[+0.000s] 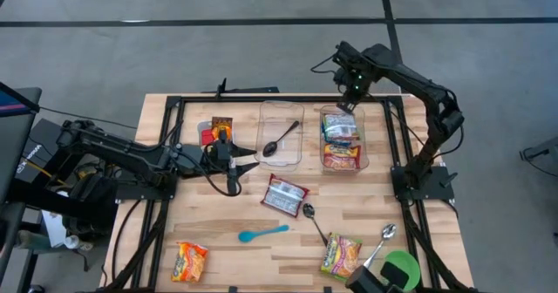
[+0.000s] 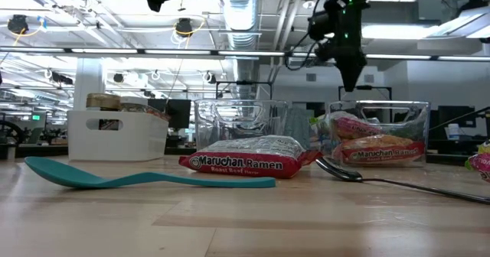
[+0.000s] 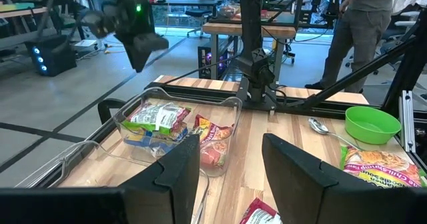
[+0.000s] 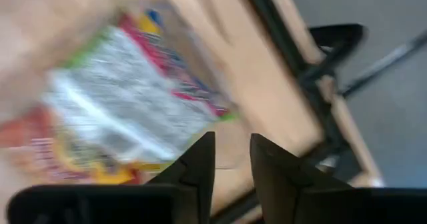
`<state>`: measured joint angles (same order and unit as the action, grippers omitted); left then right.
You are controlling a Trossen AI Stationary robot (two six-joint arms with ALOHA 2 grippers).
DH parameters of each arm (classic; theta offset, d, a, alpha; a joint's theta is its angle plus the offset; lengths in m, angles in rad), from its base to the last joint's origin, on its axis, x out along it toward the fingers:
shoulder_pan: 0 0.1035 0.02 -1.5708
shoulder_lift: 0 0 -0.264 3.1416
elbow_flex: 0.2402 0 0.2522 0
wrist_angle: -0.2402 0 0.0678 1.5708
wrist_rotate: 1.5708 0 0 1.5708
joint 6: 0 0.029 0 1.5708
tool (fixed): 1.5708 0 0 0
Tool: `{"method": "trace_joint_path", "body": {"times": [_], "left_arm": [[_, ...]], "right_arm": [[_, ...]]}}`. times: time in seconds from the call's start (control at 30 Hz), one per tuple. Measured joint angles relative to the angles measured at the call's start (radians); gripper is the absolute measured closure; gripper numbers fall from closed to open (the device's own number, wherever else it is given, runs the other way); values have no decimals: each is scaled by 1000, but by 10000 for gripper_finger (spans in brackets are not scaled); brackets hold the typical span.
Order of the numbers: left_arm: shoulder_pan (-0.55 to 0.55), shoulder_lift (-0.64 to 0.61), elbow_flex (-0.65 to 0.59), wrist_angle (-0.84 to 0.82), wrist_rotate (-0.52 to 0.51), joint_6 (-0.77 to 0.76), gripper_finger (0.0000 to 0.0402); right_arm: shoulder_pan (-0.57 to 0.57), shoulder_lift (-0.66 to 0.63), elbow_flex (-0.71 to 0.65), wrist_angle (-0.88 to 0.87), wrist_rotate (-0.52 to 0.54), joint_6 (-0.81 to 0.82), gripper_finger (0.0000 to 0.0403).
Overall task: Pick & Place Food Item
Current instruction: Put the orange noodle pack into the right transparent bin
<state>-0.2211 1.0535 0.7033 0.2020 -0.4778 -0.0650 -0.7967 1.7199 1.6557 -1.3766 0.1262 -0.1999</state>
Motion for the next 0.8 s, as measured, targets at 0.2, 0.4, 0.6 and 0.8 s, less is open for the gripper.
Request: {"method": "trace_joint_path", "body": {"times": [0.2,0.4,0.6,0.8], "left_arm": [[0,0,0,0,0,-3,243],[0,0,0,3,0,-3,243],[0,0,0,40,0,-38,243],[0,0,0,47,0,-134,243]], "right_arm": [[14,-46,37,9,-180,61,387],[54,-107,37,65,-211,149,389],[146,-163,37,106,-234,200,399],[271,-213,37,102,-235,258,401]]}}
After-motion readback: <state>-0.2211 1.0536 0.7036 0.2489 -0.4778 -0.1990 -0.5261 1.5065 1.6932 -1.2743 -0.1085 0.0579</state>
